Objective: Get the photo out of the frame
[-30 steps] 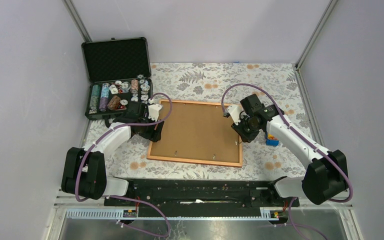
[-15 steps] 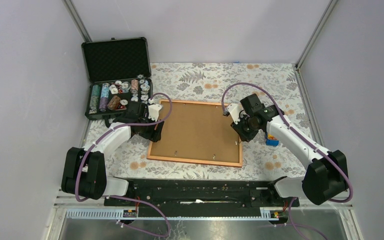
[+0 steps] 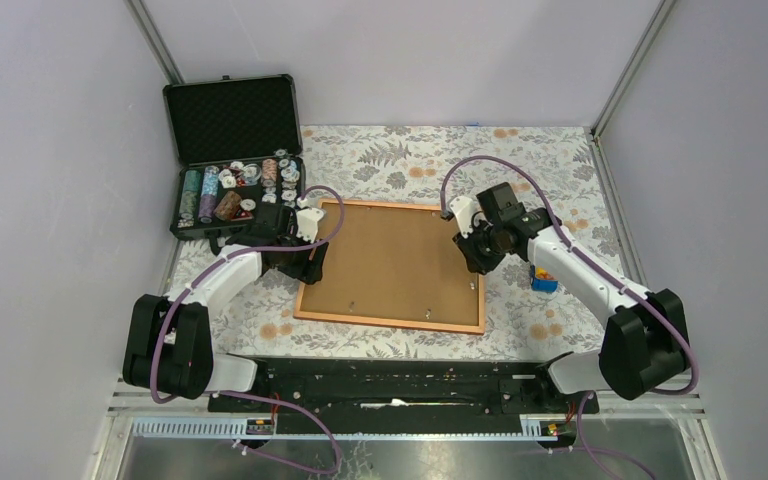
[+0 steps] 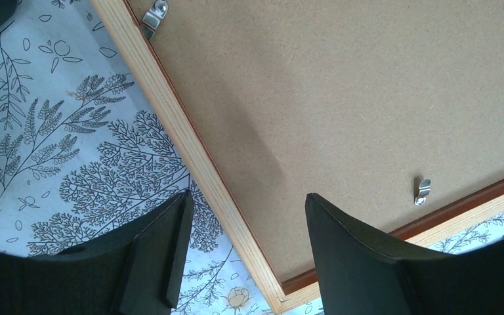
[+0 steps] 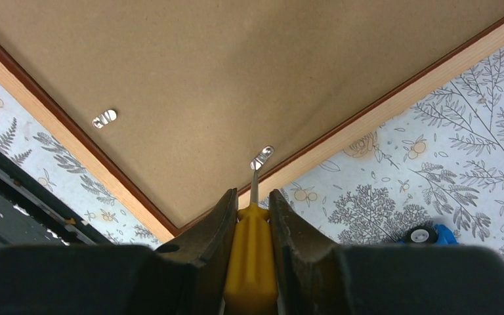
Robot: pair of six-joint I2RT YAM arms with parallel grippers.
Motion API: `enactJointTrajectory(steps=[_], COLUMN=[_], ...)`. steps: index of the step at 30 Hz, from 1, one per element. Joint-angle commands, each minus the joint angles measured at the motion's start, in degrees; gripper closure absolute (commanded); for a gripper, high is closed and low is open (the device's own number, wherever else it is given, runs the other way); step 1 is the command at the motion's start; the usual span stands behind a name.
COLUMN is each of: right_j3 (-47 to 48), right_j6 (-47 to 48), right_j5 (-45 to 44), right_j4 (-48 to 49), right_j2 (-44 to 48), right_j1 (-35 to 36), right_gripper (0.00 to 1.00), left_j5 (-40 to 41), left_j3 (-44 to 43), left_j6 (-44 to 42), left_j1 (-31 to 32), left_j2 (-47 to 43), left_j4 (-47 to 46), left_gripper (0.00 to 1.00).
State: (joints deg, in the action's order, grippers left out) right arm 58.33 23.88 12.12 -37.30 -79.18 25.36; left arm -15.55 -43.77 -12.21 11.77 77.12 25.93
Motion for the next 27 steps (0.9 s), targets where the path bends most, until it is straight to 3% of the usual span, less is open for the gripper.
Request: enactJointTrajectory(steps=[1,10,15,23,27], right_j3=[-1.0,-4.6,-2.9,-5.6,-8.2], right_j6=[-4.0,-5.2,-4.5,-4.7,-6.3], right_j5=[6.1,8.4,8.2,-1.7,-2.5], right_j4=[1.9,8.5,5.2,3.4,6.3], right_j2=[-1.5,1.0,2.7,10.7,12.2], right_j1=[0.1,0.1,0.1,0.1,0.1], right_gripper=[1.00,1.00,1.00,1.00,1.00], left_j5=[-1.2,-1.2,-1.1,-1.3,-1.5], left_j3=[-0.8,-0.7,-0.5,-0.6,-0.7], left_j6=[-0.8,-0.8,-0.8,-0.9,-0.9], left_j1=[-0.2,-0.2,-0.2,-0.2,-0.2], left_j2=[0.2,0.2,-0.4,-0.2,0.4], left_j4=[-1.9,-1.9,-2.0,-2.1,-2.1], left_gripper=[0.31,0.31,0.31,0.31,0.31])
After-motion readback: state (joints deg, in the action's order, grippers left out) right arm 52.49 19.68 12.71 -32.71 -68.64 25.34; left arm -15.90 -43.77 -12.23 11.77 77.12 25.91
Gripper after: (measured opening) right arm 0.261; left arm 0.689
